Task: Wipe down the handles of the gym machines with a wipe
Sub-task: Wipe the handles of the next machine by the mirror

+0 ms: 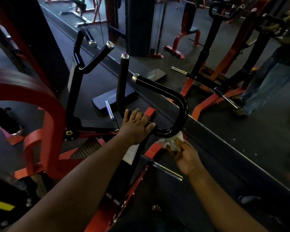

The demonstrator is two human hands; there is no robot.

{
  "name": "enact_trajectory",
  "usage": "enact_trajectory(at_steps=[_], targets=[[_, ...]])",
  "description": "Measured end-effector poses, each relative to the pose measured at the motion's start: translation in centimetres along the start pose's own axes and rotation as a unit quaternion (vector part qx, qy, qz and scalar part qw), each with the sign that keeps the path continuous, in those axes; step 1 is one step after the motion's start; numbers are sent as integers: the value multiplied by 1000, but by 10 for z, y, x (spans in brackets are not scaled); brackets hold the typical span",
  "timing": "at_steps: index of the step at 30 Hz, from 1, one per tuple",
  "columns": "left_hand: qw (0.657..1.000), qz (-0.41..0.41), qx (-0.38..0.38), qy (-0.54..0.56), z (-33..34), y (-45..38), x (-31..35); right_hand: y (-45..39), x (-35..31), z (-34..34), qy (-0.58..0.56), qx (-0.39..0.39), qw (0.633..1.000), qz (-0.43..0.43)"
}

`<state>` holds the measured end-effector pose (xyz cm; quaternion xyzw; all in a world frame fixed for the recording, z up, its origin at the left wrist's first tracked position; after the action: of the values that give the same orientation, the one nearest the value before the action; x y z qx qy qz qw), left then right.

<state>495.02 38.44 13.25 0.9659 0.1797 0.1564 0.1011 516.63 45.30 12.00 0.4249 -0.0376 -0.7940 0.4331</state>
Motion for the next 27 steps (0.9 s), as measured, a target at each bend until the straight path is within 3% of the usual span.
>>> enact_trajectory(at_steps=[3, 4, 5, 6, 8, 10, 12, 13, 14, 16, 18, 21, 24, 27], targets=[[1000, 1, 4, 1, 1, -2, -1, 9, -26, -8, 62, 84, 990, -91], [1000, 2, 6, 1, 1, -2, -1, 8, -38, -10, 144, 119, 969, -164], [1000, 3, 7, -1, 1, -1, -1, 10, -53, -8, 260, 140, 919, -260], [1000, 4, 7, -3, 1, -1, -1, 12, -66, -2, 379, 129, 843, -360], [1000, 8, 9, -6, 0, 1, 0, 11, -76, 17, 560, 16, 650, -514], [1000, 15, 12, 0, -1, 2, 0, -1, -69, 32, 730, -40, 465, -499], [999, 31, 18, -4, 0, 3, -3, -13, -52, 31, 853, 2, 299, -427], [999, 42, 26, -13, 1, 5, -8, -16, -42, 28, 881, 12, 245, -405], [997, 54, 36, -28, 4, 7, -13, -16, -31, 23, 895, 5, 217, -391], [993, 73, 65, -65, 13, 15, -29, -15, -12, 15, 900, -36, 197, -387], [987, 87, 99, -89, 25, 24, -45, -11, 1, 18, 885, -67, 230, -399], [981, 105, 144, -77, 36, 35, -64, -8, 1, 44, 826, -97, 383, -402], [983, 97, 145, -48, 38, 38, -76, -12, -12, 87, 762, -127, 530, -350], [991, 53, 121, -14, 33, 37, -82, -36, -27, 135, 729, -117, 594, -320]])
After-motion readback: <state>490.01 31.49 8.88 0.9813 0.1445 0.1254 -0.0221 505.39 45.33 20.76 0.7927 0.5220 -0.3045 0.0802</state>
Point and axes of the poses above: each hand's wrist, its own y-axis away from the middle knuckle, its own z-axis out of the palm, x = y × z, the point moved 2 cm from there along -y, towards the middle knuckle, and after that the axes turned 10 degrees about -x, right-handed, at the moved point
